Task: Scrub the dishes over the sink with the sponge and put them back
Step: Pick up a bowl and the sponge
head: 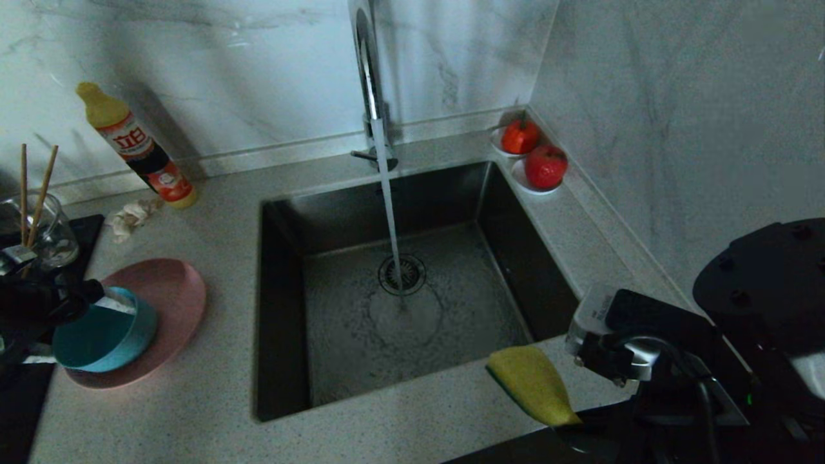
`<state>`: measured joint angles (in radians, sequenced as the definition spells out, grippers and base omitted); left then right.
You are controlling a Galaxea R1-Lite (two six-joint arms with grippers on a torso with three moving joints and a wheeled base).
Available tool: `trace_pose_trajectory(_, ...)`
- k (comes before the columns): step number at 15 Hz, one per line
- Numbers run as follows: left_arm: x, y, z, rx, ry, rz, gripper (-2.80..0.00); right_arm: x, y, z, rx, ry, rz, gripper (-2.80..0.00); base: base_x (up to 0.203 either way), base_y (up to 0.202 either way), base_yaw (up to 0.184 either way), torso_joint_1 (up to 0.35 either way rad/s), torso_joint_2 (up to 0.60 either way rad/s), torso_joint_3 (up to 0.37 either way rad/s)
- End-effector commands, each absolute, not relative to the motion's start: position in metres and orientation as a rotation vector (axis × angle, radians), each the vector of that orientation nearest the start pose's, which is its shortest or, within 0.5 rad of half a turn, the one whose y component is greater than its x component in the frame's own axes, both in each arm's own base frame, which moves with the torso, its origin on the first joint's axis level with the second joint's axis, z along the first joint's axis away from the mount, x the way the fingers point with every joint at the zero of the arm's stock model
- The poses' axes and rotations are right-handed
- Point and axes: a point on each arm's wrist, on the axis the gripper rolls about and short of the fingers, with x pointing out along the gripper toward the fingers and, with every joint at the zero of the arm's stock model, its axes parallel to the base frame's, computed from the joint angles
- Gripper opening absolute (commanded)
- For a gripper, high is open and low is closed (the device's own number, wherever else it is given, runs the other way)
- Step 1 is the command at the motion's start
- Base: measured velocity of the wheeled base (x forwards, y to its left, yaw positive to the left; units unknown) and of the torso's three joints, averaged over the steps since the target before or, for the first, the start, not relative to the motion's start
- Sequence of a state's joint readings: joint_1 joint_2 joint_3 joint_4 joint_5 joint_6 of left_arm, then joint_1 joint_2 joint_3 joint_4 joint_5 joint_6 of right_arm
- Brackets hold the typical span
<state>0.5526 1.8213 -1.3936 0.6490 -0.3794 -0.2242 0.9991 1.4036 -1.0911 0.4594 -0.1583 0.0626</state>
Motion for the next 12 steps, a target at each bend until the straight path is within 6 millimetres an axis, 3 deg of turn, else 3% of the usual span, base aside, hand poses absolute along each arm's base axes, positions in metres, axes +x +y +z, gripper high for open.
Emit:
trace_pose_trajectory(1, 0.273, 0.153, 0.199, -0.692, 0.937, 0.255, 0.00, 0.118, 0.177, 0.242, -0.379, 0.690, 0.775, -2.80, 0.000, 0.000, 0.000, 0.000, 0.00, 0.000)
trace_pose_trajectory(7, 0.281, 0.135, 0.202, -0.706, 0.891, 0.176, 0.00, 0.118, 0.177, 0.242, -0.378, 0.691, 0.772, -2.80, 0.000, 0.000, 0.000, 0.000, 0.00, 0.000)
trace_pose_trajectory(12, 0.281, 0.134, 0.208, -0.695, 0.871, 0.174, 0.00, 0.118, 0.177, 0.242, -0.380, 0.691, 0.772, -2.80, 0.000, 0.000, 0.000, 0.000, 0.00, 0.000)
